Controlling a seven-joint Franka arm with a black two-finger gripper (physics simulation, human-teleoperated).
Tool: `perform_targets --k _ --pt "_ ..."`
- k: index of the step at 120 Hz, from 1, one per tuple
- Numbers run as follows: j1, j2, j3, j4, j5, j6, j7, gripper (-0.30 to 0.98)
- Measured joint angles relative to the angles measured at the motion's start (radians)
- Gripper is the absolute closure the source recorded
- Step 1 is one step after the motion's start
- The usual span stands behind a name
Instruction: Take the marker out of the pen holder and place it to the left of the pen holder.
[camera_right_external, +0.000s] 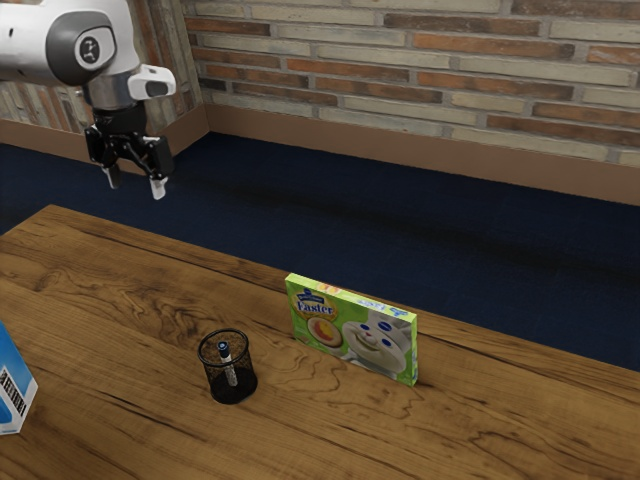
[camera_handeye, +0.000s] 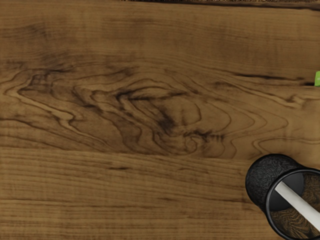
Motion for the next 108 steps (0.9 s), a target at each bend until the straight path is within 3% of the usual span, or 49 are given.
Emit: perform_targets --k 30,50,70,108 --pt "-0.032 0.001 0.001 -0.009 0.001 0.010 -0.005 0.02" --pt "-0.137 0.175 0.001 -0.068 -0.027 0.071 -0.007 0.02" --pt "-0.179 0.258 0.002 -0.154 -0.053 0.209 -0.010 0.02" --pt "-0.250 0.117 0.001 -0.373 -0.078 0.420 -0.032 0.02"
